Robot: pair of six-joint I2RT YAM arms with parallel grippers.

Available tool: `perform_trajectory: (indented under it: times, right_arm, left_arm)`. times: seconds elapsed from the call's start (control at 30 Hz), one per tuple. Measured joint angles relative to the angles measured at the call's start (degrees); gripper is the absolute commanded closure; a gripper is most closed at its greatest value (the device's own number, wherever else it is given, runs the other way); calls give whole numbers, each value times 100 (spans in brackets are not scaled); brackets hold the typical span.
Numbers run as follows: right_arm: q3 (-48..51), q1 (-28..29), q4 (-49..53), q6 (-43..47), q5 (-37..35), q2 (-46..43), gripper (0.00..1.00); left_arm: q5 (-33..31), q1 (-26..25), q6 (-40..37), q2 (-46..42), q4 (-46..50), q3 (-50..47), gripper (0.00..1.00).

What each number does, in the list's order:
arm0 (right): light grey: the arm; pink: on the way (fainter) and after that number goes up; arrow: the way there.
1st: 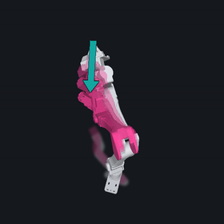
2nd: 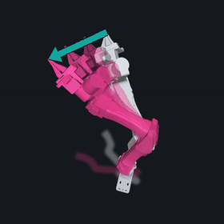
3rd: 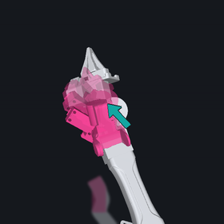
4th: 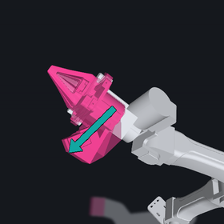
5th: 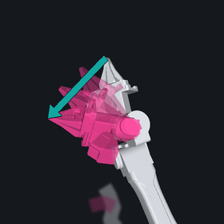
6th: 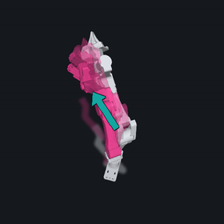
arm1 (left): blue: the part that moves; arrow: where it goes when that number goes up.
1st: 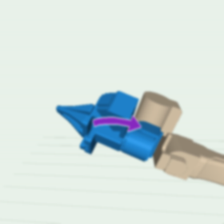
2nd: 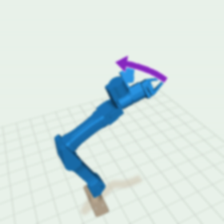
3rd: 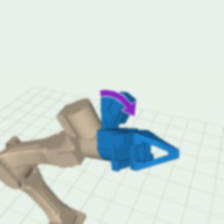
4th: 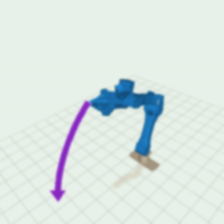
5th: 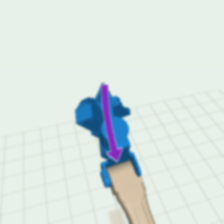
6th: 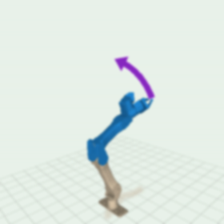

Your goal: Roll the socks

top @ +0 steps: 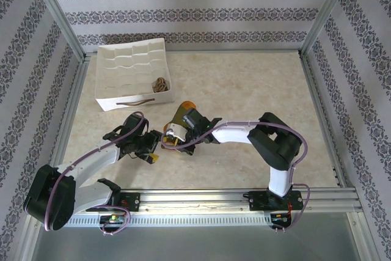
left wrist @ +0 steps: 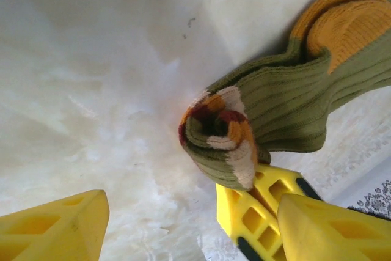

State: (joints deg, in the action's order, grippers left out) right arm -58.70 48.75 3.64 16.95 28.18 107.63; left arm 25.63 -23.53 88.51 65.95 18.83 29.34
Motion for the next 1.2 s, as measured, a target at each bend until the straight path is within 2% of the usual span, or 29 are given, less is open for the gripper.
perform_trajectory:
  times: [0.23, 0.53, 0.6, 0.8, 0.83, 0.87, 0.93, 1.0, 1.13, 1.2]
  right_arm:
    - [-579, -498, 616, -614, 1250, 516, 100]
    - [-1145, -778, 1209, -1174, 2212, 1054, 100]
    - [-1224, -791, 1303, -1257, 2332, 1126, 100]
    - [-1281, -793, 1451, -1408, 2529, 1200, 100]
    - [-1276, -793, 1462, -1408, 2531, 1198, 100]
    - [-1259, -796, 1462, -1405, 2524, 1176, 97]
    - [-1147, -772, 1410, -1355, 2393, 1058, 76]
    - [-844, -684, 1169, -1211, 2052, 754, 65]
    - [658, -175, 127, -680, 673, -758, 41]
    - [1504, 203, -603, -310, -79, -1541, 40]
  left_arm:
    - [101, -4, 57, 304, -748, -72, 34]
    - [177, -46, 157, 1158, -1849, -105, 51]
    - [177, -46, 170, 1314, -1941, -111, 58]
    - [289, -46, 94, 1554, -1633, 20, 97]
    - [297, -46, 72, 1580, -1543, 79, 100]
    - [310, -46, 28, 1602, -1449, 133, 100]
    - [356, -48, 0, 1635, -1325, 195, 100]
    - [435, -57, 0, 1648, -1239, 219, 100]
    - [503, -96, 0, 1644, -804, 350, 100]
    - [503, -96, 0, 1652, -557, 450, 100]
